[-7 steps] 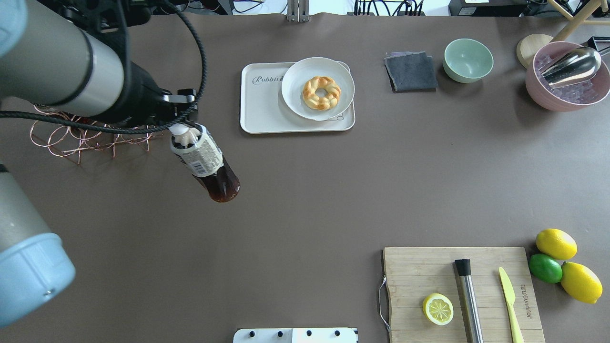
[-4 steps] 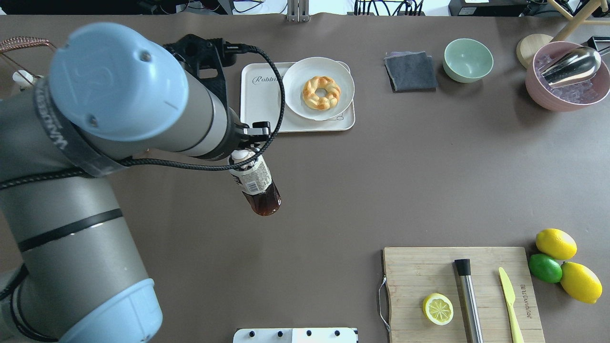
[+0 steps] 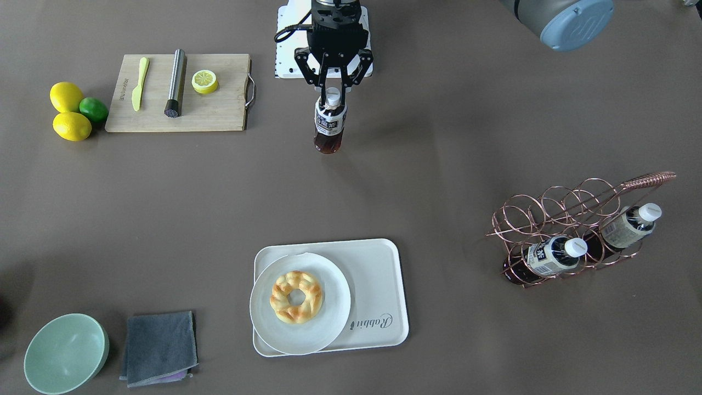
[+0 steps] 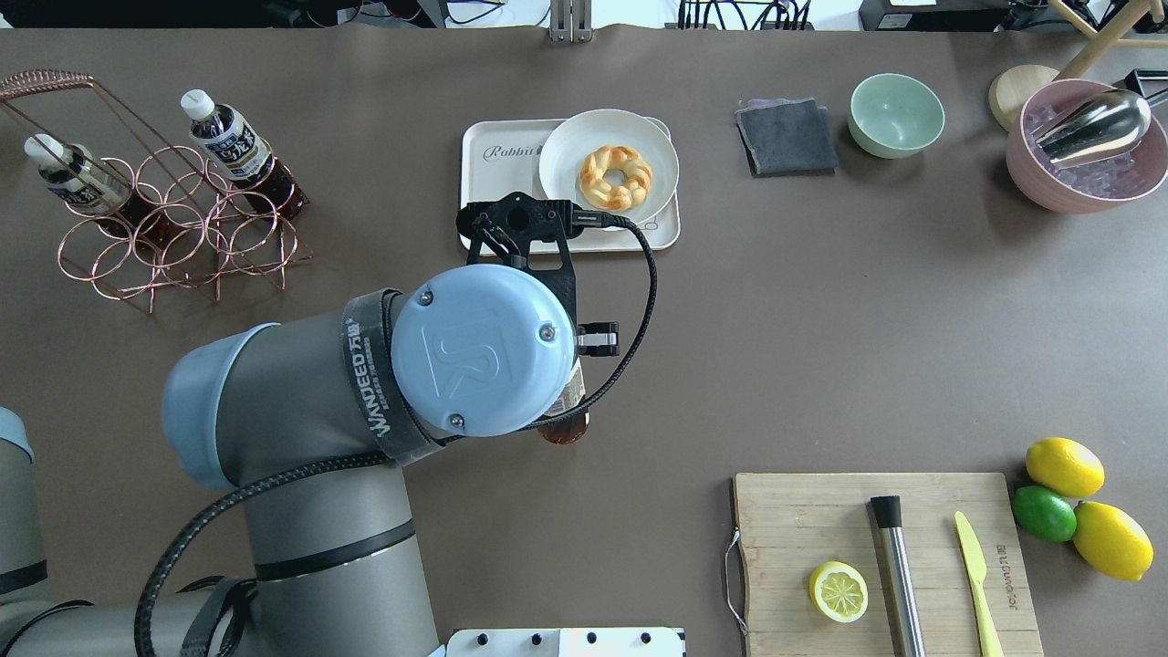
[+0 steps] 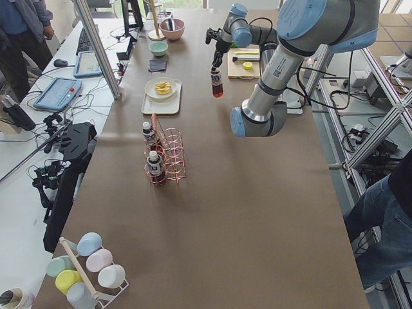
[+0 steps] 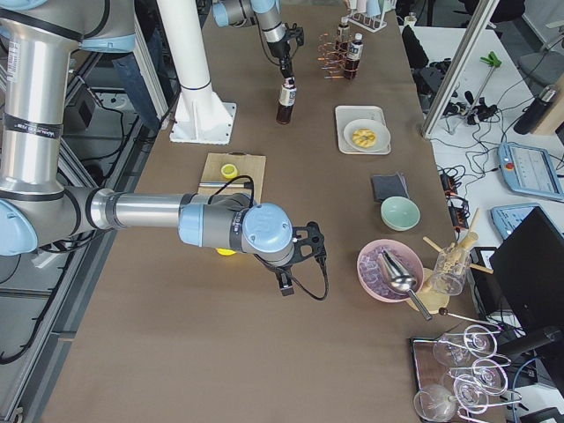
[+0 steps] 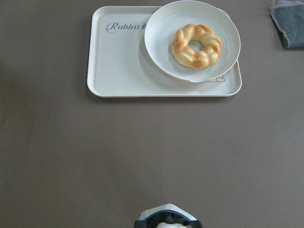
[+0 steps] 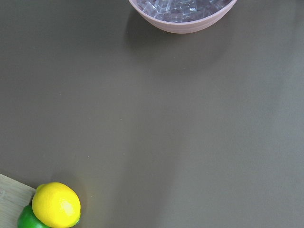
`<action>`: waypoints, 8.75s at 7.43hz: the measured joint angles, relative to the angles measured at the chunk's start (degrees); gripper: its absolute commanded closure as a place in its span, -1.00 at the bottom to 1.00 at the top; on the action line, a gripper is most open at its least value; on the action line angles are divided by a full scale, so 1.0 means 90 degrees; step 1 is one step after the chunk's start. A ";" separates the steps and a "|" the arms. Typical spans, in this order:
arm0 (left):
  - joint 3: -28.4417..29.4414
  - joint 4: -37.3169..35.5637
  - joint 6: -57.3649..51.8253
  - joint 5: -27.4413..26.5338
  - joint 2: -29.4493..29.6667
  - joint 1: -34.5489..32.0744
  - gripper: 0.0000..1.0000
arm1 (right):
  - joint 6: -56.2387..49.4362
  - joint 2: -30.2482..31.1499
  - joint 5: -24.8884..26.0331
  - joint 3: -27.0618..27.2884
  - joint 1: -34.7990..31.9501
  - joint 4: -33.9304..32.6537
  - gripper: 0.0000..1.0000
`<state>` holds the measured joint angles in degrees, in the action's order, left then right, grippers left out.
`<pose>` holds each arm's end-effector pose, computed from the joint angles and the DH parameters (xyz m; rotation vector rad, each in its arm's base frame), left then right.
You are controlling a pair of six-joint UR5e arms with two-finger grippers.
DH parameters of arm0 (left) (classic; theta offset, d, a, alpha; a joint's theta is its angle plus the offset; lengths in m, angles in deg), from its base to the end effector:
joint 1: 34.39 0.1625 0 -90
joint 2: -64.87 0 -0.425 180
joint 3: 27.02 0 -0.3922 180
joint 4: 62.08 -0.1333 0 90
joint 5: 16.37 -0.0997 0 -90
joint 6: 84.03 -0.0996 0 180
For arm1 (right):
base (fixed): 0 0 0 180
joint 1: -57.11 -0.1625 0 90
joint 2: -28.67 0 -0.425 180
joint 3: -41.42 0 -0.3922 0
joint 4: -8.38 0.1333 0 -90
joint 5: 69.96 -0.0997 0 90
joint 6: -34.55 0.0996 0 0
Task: Place tea on tray
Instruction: 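Lower the bottle onto the table nearer the robot than the tray, release, then withdraw the left arm while the right gripper reaches over the bottle, then lower the right gripper and grasp the tea bottle by its cap, then lift the bottle with the right gripper and set it on the tray, then open the right gripper and draw the right arm back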
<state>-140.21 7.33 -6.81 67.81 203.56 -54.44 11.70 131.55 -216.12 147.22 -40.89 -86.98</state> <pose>0.4965 -0.3339 0.0545 0.3440 0.8321 -0.1637 0.1049 -0.3833 0.6165 0.2234 -0.9572 -0.2172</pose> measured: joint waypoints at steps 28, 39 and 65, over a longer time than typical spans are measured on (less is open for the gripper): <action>-0.1061 0.0156 -0.7066 0.4919 -0.4066 -0.5995 -0.94 | 1.0055 -0.5766 0.3615 0.1879 0.7146 -0.1581 -0.85; -0.0970 0.0138 -0.7146 0.5003 -0.4337 -0.6463 -0.94 | 1.0009 -0.6906 0.4289 0.0168 0.8020 -0.1708 -0.22; -0.1292 0.0113 -0.8155 0.5651 -0.5592 -0.8112 -0.94 | 0.8758 -1.0512 0.3147 -0.7068 0.5750 0.1314 -1.00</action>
<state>-151.84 8.35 -80.21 118.66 153.23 -127.44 90.52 36.94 -187.80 83.60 10.86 -75.16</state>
